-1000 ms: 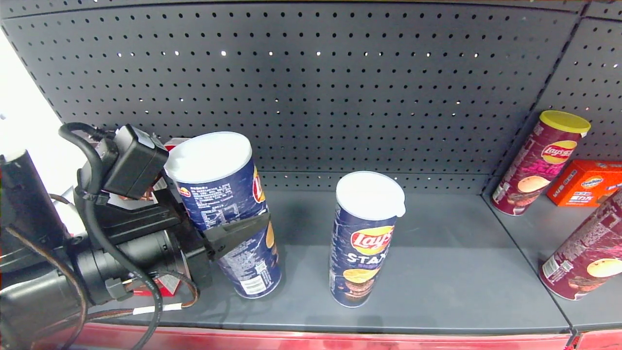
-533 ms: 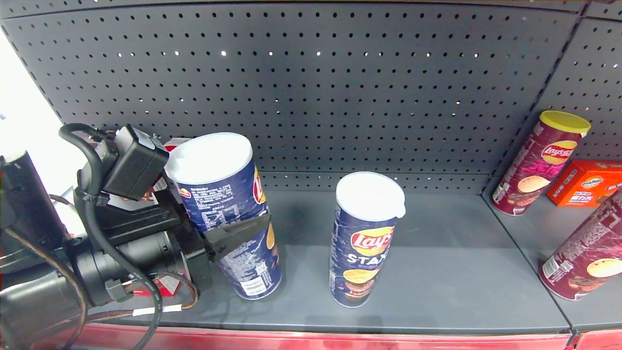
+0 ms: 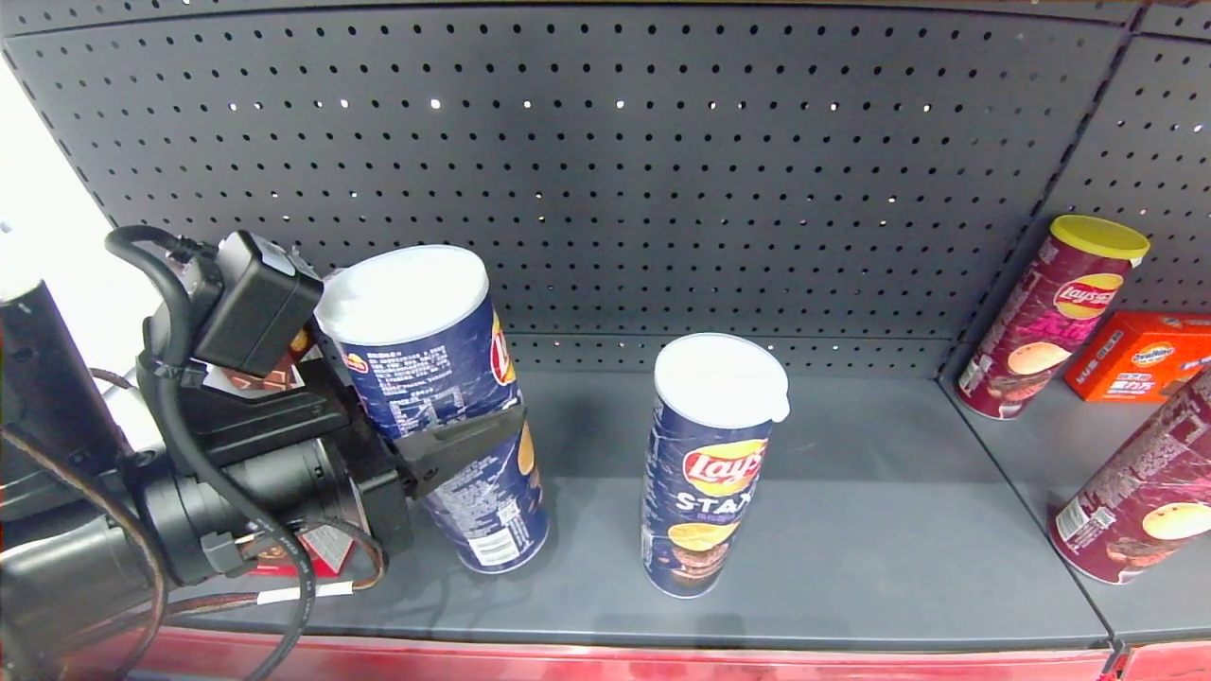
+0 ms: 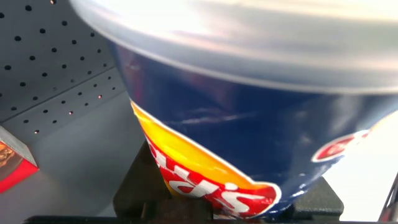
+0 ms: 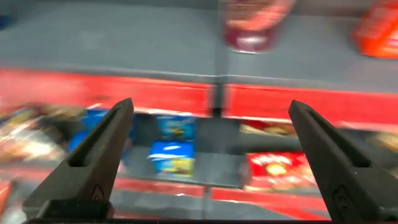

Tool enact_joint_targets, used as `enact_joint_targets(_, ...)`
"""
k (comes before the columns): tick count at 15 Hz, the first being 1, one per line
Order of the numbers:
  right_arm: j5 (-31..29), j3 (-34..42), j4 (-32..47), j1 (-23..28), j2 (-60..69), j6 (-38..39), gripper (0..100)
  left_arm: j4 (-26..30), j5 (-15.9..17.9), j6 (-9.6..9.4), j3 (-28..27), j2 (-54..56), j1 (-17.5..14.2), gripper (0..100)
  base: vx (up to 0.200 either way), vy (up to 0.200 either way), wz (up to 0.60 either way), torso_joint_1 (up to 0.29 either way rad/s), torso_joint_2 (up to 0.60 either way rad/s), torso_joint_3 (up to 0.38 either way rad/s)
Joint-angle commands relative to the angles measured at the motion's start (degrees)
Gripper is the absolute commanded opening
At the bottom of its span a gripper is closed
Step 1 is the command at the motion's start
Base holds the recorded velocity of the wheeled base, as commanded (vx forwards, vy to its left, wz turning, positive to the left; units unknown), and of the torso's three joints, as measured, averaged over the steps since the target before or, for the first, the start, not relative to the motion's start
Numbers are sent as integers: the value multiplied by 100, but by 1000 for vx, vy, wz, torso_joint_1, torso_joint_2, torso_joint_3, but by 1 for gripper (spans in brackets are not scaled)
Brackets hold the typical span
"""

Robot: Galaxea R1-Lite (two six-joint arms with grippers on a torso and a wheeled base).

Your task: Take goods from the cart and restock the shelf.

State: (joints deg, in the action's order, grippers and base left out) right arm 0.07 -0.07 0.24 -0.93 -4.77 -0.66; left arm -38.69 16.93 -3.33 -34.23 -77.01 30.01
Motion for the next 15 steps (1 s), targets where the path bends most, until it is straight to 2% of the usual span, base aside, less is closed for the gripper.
enact_joint_targets(1, -7, -1, 2, 207, 116, 13, 100, 2, 3, -1, -5, -34, -4, 0, 0, 0, 0, 0, 0, 0)
enact_joint_targets(2, -7, -1, 2, 84, 477, 22, 100, 2, 12, 8, -75, -86, -57, 0, 0, 0, 0, 0, 0, 0)
enact_joint_targets(6, -7, -1, 2, 84, 477, 22, 100, 81, 91, 8, -400, -157, -66, 0, 0, 0, 0, 0, 0, 0)
enact_joint_targets(7, -7, -1, 2, 84, 477, 22, 100, 81, 170, 25, -497, -245, -48, 0, 0, 0, 0, 0, 0, 0)
enact_joint_targets(9, -7, -1, 2, 84, 477, 22, 100, 81, 548, 52, -831, -403, -75, 0, 0, 0, 0, 0, 0, 0)
enact_joint_targets(11, -7, -1, 2, 84, 477, 22, 100, 90, 574, 192, -1130, -552, -57, 0, 0, 0, 0, 0, 0, 0)
enact_joint_targets(15, -7, -1, 2, 75, 477, 22, 100, 90, 425, 183, -1472, -1088, -83, 0, 0, 0, 0, 0, 0, 0)
